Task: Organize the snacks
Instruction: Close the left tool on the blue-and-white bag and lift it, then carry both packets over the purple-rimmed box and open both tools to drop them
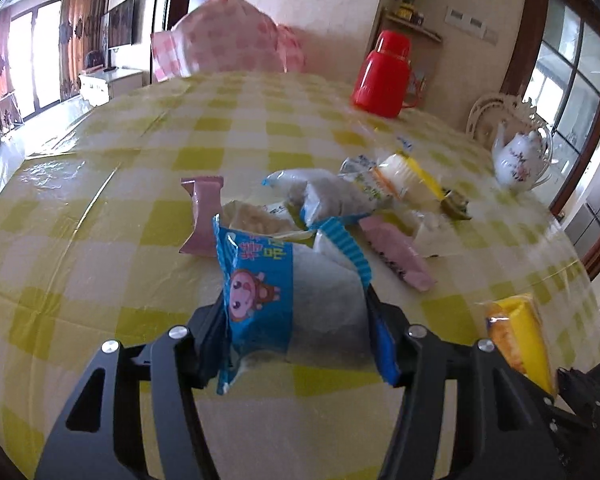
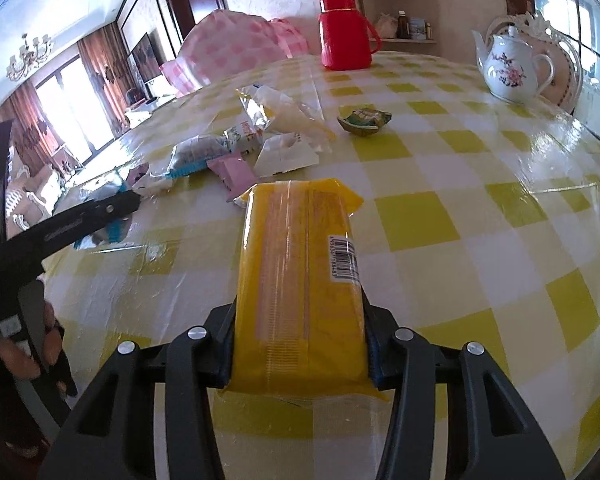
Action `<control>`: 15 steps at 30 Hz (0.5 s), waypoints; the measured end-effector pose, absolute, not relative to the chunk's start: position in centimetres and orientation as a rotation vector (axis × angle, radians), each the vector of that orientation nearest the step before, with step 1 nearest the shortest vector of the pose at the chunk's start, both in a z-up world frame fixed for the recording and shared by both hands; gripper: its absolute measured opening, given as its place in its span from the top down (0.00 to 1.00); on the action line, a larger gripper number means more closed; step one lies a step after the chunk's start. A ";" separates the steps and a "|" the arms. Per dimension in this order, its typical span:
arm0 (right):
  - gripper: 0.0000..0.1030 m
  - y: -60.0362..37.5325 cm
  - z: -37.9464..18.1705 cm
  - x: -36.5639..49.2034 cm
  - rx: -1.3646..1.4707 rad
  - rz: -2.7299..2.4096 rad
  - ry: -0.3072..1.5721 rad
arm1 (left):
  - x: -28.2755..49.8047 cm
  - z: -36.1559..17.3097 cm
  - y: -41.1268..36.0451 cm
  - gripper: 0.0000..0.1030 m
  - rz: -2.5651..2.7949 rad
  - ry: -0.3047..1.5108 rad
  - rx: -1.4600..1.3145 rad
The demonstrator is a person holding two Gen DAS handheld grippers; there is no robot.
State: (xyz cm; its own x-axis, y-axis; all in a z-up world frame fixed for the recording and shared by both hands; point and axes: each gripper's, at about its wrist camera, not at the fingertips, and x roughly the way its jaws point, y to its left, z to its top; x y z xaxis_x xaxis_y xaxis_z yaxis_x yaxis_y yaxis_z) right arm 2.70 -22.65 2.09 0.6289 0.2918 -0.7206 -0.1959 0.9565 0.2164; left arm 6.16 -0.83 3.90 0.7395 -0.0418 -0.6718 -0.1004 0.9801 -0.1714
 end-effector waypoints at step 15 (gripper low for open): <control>0.55 -24.1 2.7 0.0 0.264 0.287 0.777 | -2.7 6.2 -4.3 0.42 -0.013 0.641 -0.122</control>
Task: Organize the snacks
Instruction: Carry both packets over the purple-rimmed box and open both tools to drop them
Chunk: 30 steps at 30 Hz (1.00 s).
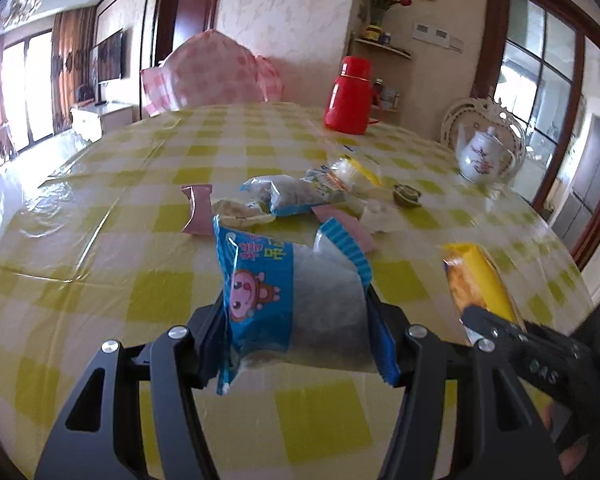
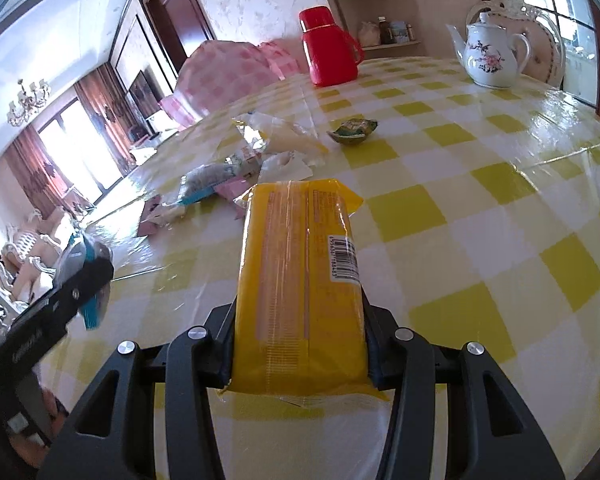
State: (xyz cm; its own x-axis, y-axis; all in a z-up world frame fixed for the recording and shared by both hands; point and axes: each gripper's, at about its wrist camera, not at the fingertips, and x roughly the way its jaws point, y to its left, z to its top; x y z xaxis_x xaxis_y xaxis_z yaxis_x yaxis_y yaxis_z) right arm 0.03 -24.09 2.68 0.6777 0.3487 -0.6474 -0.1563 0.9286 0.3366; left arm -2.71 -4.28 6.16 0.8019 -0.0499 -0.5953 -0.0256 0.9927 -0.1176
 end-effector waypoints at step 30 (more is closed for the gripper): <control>0.55 -11.4 4.1 -10.9 0.224 0.635 0.757 | -19.6 7.3 8.1 0.41 0.110 0.674 -0.017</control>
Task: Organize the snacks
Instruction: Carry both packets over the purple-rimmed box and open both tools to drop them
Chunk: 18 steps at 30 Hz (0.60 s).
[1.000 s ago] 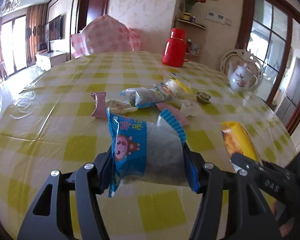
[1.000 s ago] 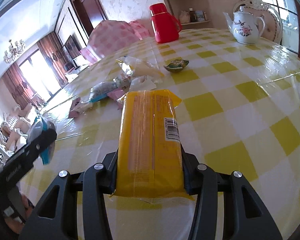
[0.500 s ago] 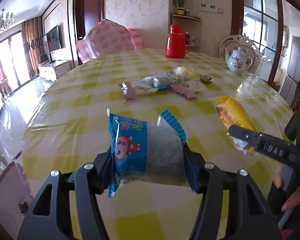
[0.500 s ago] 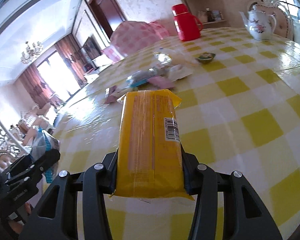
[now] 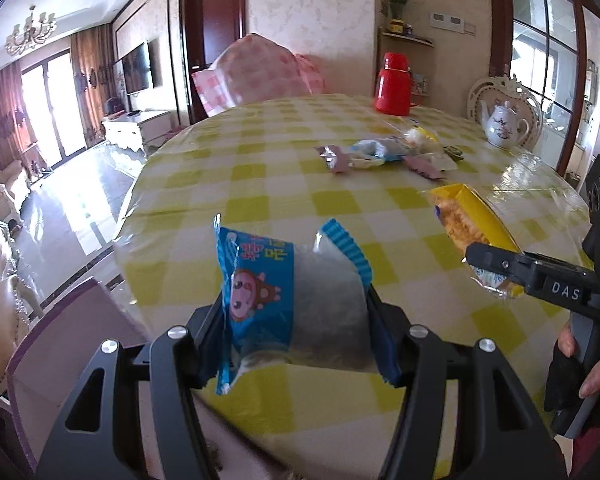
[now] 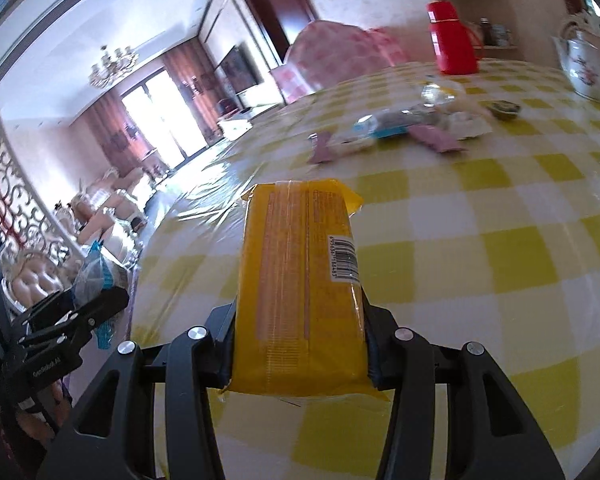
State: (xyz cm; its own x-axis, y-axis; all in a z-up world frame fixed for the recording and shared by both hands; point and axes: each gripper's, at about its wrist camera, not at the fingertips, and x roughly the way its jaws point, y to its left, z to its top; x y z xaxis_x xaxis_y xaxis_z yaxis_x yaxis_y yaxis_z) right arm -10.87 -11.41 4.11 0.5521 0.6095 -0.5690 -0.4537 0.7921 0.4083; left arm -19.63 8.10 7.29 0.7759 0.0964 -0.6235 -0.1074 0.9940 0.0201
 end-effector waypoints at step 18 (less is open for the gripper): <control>0.55 1.7 7.0 -19.7 -0.053 0.873 0.717 | -22.4 6.6 19.6 0.41 0.295 0.724 -0.103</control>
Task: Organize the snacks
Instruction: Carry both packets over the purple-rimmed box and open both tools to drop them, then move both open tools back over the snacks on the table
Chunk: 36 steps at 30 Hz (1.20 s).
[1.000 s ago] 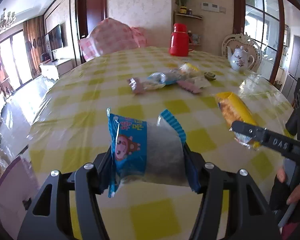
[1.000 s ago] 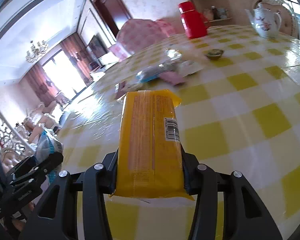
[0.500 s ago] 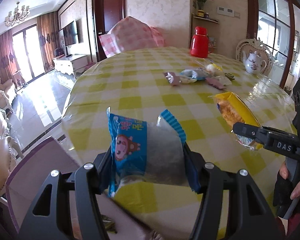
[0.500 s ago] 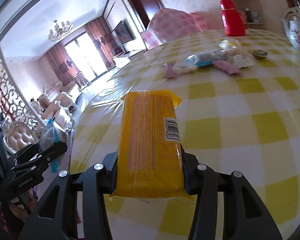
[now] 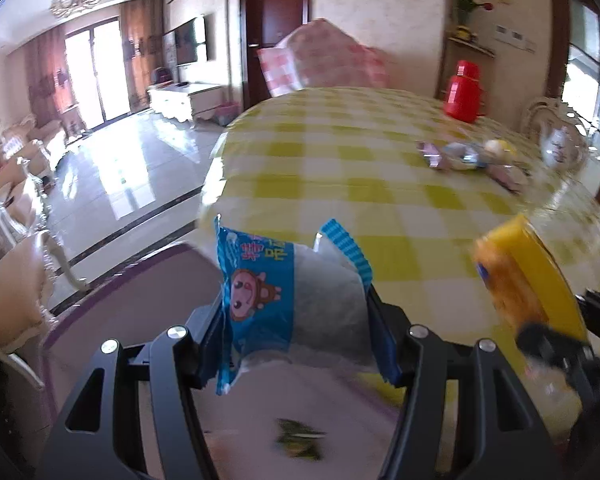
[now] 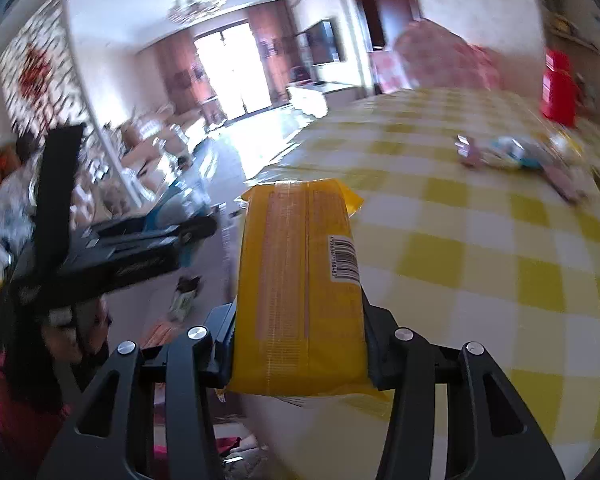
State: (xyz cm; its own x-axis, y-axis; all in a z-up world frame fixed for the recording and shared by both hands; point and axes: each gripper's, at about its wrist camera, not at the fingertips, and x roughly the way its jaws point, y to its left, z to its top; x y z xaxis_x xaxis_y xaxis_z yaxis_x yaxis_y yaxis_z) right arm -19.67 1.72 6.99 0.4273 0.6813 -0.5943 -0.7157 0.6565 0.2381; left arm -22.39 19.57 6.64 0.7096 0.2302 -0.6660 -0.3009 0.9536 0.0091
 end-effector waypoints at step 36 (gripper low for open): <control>0.30 7.0 5.9 -23.8 -0.131 1.026 0.747 | -24.5 7.0 25.5 0.02 0.539 0.732 -0.005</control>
State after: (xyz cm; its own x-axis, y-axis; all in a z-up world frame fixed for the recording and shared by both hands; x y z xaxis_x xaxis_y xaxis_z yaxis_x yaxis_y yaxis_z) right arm -23.81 7.03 5.88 0.2986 0.7266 -0.6187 -0.8119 0.5342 0.2355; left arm -24.49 25.51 6.97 0.6147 0.4660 -0.6364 -0.4695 0.8645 0.1795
